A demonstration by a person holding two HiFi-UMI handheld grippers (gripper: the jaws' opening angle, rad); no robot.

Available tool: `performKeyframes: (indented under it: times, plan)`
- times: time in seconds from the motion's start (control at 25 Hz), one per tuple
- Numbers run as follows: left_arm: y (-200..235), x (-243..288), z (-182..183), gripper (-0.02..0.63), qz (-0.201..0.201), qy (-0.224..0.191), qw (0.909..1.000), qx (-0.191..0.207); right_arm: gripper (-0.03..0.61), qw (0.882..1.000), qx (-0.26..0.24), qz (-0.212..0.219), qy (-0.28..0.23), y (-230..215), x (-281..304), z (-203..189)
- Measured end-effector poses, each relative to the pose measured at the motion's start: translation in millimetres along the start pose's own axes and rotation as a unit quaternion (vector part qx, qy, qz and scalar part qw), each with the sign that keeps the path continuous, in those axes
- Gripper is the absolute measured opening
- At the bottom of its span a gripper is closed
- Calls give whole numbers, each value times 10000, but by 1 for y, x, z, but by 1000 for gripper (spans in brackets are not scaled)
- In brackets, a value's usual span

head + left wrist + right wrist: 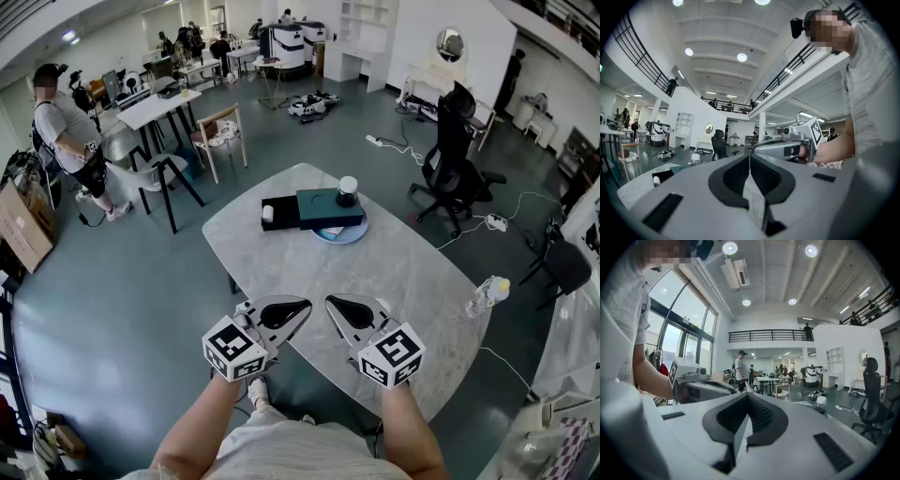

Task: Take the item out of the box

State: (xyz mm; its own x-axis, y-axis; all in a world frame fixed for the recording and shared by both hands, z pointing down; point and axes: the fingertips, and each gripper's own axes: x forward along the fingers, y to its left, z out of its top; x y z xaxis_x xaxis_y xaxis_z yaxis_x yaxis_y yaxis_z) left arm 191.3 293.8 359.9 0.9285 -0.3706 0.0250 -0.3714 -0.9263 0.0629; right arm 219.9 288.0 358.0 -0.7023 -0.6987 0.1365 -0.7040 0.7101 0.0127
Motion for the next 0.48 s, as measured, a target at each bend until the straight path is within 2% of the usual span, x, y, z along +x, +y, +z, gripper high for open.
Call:
performKeyframes:
  times: [0.24,0.48]
  plan:
    - [19,-12,0,26,31,-23,10000,-39,17,9999,-19,114,47,4,22,3]
    - [61,-36,-1,26,167,-72,9997,-141,18,9985,63,539,29,15,69,12]
